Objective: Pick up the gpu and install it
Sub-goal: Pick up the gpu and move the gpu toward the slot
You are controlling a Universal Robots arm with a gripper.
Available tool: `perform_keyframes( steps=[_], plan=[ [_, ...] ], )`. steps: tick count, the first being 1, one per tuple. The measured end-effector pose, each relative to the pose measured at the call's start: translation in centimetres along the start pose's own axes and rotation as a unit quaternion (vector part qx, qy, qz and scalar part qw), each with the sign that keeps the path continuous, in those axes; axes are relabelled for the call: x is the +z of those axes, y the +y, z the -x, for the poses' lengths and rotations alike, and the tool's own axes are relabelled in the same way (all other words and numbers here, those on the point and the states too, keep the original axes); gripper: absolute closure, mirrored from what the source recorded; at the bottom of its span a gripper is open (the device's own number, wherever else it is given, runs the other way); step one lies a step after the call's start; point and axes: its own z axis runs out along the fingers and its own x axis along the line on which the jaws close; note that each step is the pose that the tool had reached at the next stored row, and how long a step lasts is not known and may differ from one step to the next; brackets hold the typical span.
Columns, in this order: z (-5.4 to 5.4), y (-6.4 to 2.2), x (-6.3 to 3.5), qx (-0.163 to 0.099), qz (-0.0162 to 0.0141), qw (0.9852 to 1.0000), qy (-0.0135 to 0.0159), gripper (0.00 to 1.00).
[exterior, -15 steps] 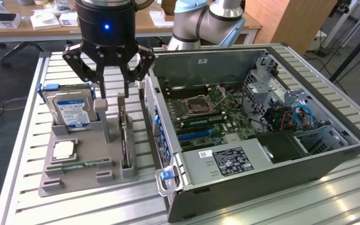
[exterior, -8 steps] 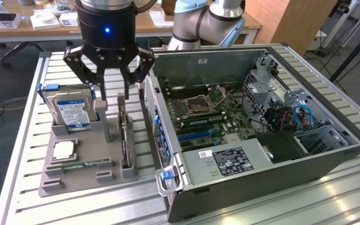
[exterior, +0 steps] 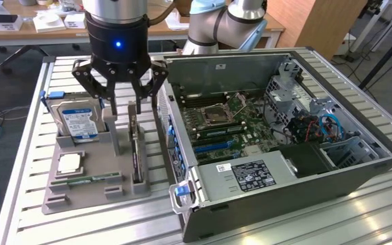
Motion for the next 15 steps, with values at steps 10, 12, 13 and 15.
perform_keyframes(
  steps=[10,12,13,15],
  plan=[
    [0.1,-0.07,1.75,0.000,0.0000,1.0000,0.0000,0.53],
    [0.1,-0.09,2.11,0.000,0.0000,1.0000,0.0000,0.53],
    [0.1,-0.09,2.29,0.000,0.0000,1.0000,0.0000,0.53],
    [0.1,-0.11,2.66,0.000,0.0000,1.0000,0.0000,0.53]
  ],
)
